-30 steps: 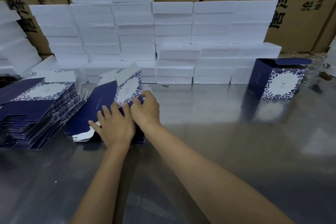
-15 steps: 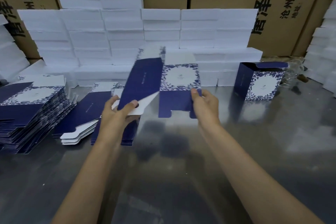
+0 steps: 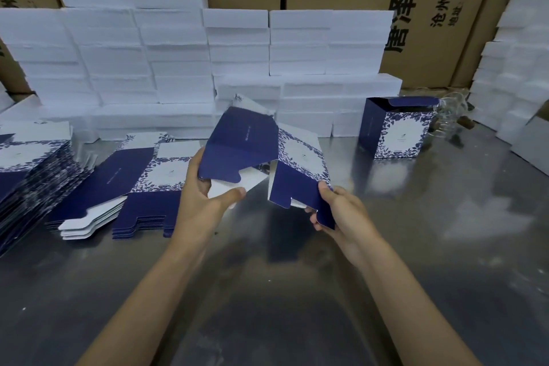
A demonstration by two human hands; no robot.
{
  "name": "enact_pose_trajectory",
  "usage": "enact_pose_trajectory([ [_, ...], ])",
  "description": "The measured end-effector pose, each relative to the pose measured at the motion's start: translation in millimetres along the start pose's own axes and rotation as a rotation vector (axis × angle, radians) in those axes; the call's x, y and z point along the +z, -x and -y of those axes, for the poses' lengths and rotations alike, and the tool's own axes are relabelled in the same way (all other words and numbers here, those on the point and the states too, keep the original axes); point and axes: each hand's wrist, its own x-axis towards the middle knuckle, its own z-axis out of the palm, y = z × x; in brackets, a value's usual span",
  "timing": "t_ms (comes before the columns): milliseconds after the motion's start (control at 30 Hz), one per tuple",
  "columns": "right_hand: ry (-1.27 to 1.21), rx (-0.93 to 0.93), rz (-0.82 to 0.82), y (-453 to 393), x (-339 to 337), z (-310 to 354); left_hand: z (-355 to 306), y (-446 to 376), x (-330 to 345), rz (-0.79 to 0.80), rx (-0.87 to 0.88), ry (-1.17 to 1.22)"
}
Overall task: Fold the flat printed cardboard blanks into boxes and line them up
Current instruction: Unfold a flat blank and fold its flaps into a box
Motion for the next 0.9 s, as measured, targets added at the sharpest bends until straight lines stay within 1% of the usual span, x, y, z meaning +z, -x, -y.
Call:
enact_pose_trajectory([
  [67,0.044,0.018,0.009,0,0,-2,2,1,2,-0.036,0.006,-0.002],
  [133,0.006,0.03,0.04,0,-2,-2,1,2,4,-0.076,0.031,-0.065],
  [233,-0.044,0.04,0.128,1,-4,2,-1,4,5,-0.096,0.144,-0.189],
  [300,-0.092,0.043,0.171,2,-3,4,4,7,6,-0.055,0.218,-0.29],
  [367,-0.181,0.045,0.232,2,-4,5,7,12,7,0.017,0.293,-0.483],
  [467,-0.34,0.044,0.418,2,-13,8,10,16,8,0.155,0.429,-0.762],
  [500,-0.384,0.038,0.443,2,-16,10,10,17,8,0.186,0.468,-0.856],
  [533,-0.393,0.036,0.417,1,-20,10,10,17,8,0.215,0.485,-0.924],
  [567,-0.36,0.032,0.35,0,-22,10,10,16,9,0.251,0.465,-0.945],
  [633,-0.253,0.009,0.185,-4,-29,7,11,17,10,0.342,0.353,-0.923],
  [667,-0.213,-0.003,0.137,-5,-32,6,12,17,10,0.389,0.285,-0.899],
  [733,-0.187,-0.028,0.106,-6,-36,4,12,18,10,0.431,0.14,-0.772],
  [767,-0.186,-0.039,0.104,-7,-37,5,11,16,9,0.404,0.082,-0.672],
  [800,-0.191,-0.048,0.108,-7,-38,6,11,13,8,0.335,0.054,-0.597],
  [867,-0.215,-0.057,0.134,-8,-40,8,10,7,5,0.141,0.012,-0.515],
  [900,-0.224,-0.055,0.155,-9,-41,8,10,4,2,0.067,-0.049,-0.451],
])
